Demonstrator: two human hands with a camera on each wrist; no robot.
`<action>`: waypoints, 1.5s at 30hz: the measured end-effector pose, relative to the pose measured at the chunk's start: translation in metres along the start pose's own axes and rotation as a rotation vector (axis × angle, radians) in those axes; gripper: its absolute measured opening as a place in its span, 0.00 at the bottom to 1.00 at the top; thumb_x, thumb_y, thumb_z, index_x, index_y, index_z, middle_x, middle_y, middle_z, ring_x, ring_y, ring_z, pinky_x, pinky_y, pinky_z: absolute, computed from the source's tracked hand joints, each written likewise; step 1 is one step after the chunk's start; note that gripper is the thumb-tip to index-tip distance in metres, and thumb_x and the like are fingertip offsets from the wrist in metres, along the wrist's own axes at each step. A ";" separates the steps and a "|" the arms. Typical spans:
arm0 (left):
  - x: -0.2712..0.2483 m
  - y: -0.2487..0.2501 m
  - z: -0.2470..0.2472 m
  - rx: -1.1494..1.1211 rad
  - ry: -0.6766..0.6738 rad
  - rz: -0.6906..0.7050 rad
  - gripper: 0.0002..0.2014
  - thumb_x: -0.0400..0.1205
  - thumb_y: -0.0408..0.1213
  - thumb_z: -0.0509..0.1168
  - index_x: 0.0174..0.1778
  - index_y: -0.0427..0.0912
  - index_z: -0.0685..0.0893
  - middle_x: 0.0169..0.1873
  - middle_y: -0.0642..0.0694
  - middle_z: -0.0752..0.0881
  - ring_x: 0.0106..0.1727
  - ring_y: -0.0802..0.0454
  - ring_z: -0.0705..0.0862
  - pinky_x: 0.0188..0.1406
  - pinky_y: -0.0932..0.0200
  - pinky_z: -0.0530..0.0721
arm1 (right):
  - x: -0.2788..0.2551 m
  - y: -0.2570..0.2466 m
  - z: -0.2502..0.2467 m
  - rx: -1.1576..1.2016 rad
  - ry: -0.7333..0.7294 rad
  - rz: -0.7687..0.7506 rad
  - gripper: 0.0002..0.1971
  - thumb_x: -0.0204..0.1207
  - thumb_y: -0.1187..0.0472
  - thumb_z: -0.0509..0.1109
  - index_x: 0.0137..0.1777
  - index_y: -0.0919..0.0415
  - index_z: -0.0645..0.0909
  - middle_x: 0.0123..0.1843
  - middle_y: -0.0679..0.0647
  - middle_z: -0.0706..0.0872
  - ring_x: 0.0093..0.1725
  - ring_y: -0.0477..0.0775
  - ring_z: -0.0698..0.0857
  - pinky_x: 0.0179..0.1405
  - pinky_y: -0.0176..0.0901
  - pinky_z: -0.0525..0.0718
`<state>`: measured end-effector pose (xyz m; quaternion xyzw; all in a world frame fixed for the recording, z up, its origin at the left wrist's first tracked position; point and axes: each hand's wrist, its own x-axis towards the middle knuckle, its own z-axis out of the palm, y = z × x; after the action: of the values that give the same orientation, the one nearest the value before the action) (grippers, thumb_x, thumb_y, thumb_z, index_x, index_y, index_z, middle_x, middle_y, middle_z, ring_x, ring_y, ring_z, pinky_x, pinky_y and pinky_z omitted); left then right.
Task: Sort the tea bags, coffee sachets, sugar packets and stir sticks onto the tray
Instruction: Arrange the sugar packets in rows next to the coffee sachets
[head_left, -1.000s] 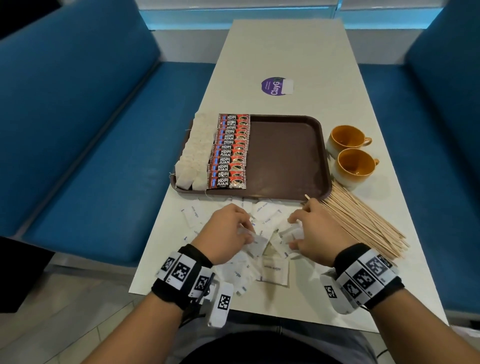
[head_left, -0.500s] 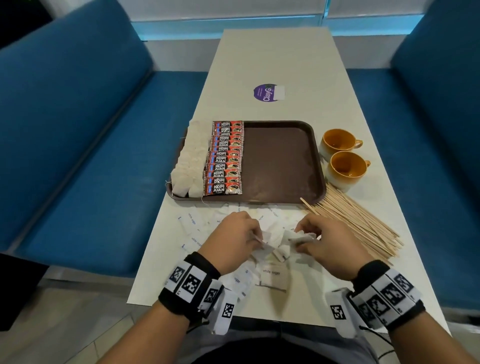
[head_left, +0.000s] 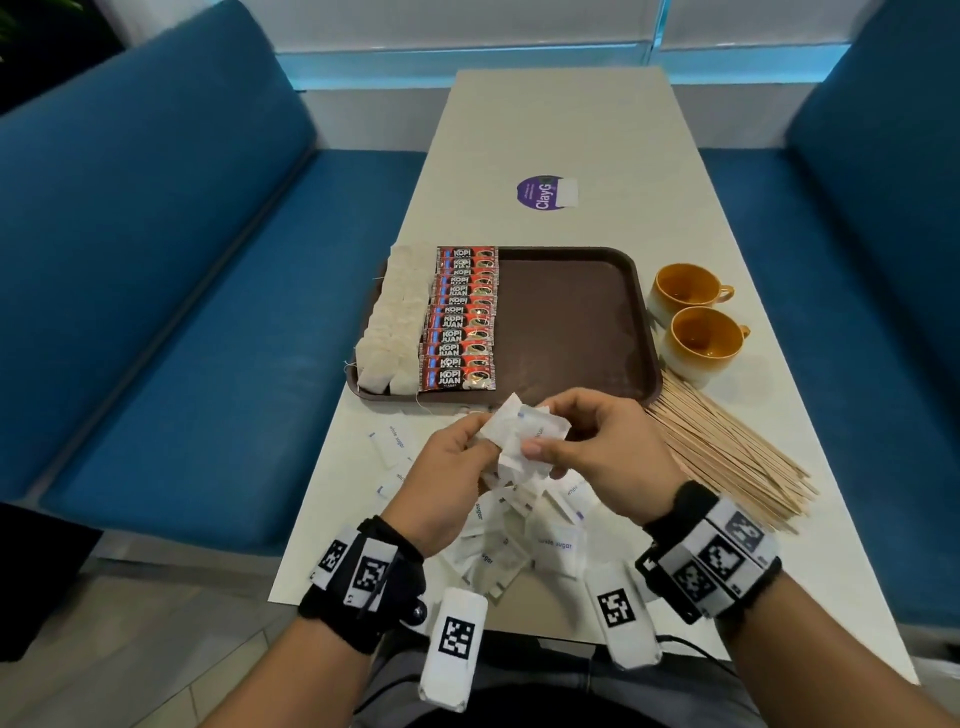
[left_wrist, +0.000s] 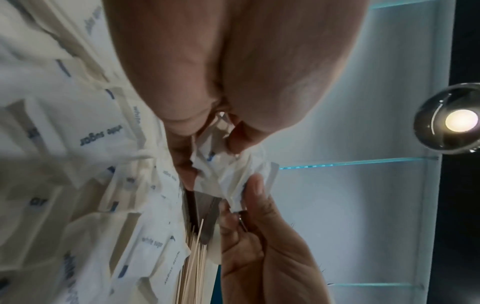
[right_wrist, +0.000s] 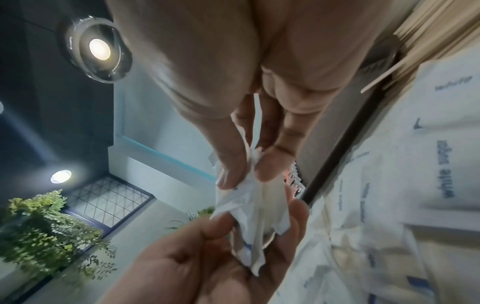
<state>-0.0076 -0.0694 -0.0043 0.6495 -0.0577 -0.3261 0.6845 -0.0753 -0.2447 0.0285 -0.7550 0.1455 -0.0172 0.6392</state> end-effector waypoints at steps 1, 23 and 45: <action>-0.002 0.001 -0.001 -0.076 -0.002 -0.033 0.17 0.87 0.24 0.56 0.66 0.34 0.85 0.61 0.25 0.87 0.55 0.33 0.85 0.63 0.33 0.83 | 0.002 0.002 0.002 0.000 0.025 0.021 0.15 0.67 0.67 0.87 0.51 0.65 0.88 0.42 0.60 0.93 0.32 0.53 0.89 0.32 0.41 0.88; -0.046 0.007 -0.107 -0.100 0.344 -0.019 0.05 0.88 0.28 0.65 0.57 0.31 0.83 0.57 0.31 0.89 0.48 0.39 0.90 0.48 0.49 0.93 | 0.005 0.019 0.045 -0.755 -0.301 -0.140 0.27 0.70 0.43 0.83 0.69 0.42 0.81 0.64 0.40 0.76 0.61 0.42 0.76 0.65 0.44 0.79; -0.066 -0.027 -0.109 -0.082 0.285 -0.117 0.09 0.88 0.30 0.66 0.62 0.31 0.82 0.52 0.30 0.90 0.45 0.36 0.90 0.45 0.47 0.92 | 0.035 0.016 0.074 -1.037 -0.366 -0.091 0.55 0.64 0.39 0.85 0.87 0.52 0.61 0.78 0.51 0.66 0.78 0.55 0.64 0.76 0.53 0.75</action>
<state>-0.0144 0.0592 -0.0231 0.6629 0.0912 -0.2720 0.6915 -0.0291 -0.1843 -0.0064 -0.9671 -0.0112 0.1607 0.1971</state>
